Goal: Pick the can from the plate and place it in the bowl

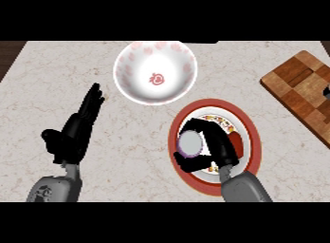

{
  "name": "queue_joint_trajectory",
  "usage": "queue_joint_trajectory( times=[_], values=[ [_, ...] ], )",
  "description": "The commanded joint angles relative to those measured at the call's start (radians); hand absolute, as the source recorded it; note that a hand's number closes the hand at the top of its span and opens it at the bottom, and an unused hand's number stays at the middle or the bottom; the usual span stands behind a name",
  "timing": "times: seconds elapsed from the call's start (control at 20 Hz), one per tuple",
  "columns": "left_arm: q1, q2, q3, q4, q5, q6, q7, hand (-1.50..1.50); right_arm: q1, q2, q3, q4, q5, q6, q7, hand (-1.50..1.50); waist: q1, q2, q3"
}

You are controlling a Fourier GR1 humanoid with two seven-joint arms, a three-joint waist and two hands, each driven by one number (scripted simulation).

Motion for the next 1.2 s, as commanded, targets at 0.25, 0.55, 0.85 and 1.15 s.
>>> queue_joint_trajectory(
  times=[0.25, 0.55, 0.85, 1.15],
  values=[
    [-0.028, -0.016, -0.008, 0.019, -0.008, 0.011, 0.010, 0.00, -0.077, 0.011, 0.345, -0.145, -0.218, 0.501, -0.392, 1.50, 0.009, 0.001, 0.003],
    [-0.023, 0.009, 0.021, 0.012, -0.007, 0.010, 0.014, 0.00, -0.092, -0.095, 0.231, -0.391, -0.269, 0.549, -0.515, 1.50, -0.030, -0.002, 0.001],
    [-0.019, -0.015, 0.011, 0.032, -0.024, 0.032, -0.013, 0.00, -0.175, -0.121, 0.052, -0.687, -0.394, 0.638, -0.203, 1.50, -0.034, -0.003, 0.000],
    [0.000, -0.034, -0.027, -0.019, -0.041, 0.034, 0.034, 0.00, -0.409, -0.014, -0.043, -0.672, -0.432, 0.624, 0.113, 1.50, -0.023, -0.003, 0.000]
  ],
)
